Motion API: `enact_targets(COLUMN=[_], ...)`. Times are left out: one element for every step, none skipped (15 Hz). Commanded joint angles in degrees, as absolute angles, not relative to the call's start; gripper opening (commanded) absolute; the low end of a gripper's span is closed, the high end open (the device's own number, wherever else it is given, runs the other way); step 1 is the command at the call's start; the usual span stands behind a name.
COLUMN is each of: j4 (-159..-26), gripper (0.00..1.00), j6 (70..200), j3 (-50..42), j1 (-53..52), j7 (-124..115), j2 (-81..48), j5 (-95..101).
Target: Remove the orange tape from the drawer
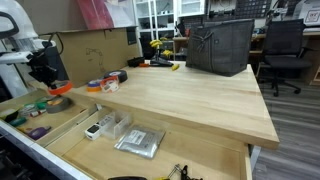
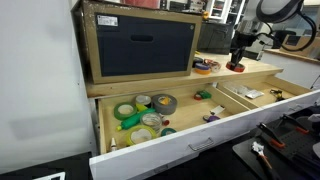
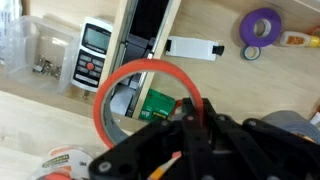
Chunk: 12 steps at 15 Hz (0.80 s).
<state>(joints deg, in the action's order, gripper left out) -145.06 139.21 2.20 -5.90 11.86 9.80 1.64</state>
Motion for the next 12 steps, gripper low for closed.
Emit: enact_targets(j4=[-141.4, -140.8, -140.1, -139.4, -138.6, -137.6, -136.5, -135.3, -134.4, -133.2, -132.0, -130.7], gripper=[0.03, 0.03, 0.03, 0.03, 0.03, 0.03, 0.03, 0.03, 0.03, 0.03, 0.03, 0.03], j6=[134.3, 133.8, 133.6, 133.5, 134.3, 134.2, 133.7, 133.6, 133.4, 133.1, 132.8, 132.4], j3=[0.6, -0.1, -1.0, -1.8, -3.0, -4.1, -5.1, -6.1, -6.9, -7.5, -7.9, -8.1], j1=[-4.4, -3.8, -3.3, -2.7, -2.1, -1.6, -1.0, -0.5, 0.1, 0.7, 1.4, 2.0], j7=[20.2, 22.0, 23.9, 25.4, 26.6, 28.6, 30.0, 31.7, 33.0, 34.3, 35.3, 36.2], j2=[8.7, 8.5, 8.3, 8.0, 7.3, 6.7, 5.8, 4.6, 3.6, 2.3, 1.1, -0.3], j5=[4.7, 5.5, 5.5, 5.4, 3.6, 2.1, 0.9, -0.7, -1.8, -3.1, -4.5, -5.8])
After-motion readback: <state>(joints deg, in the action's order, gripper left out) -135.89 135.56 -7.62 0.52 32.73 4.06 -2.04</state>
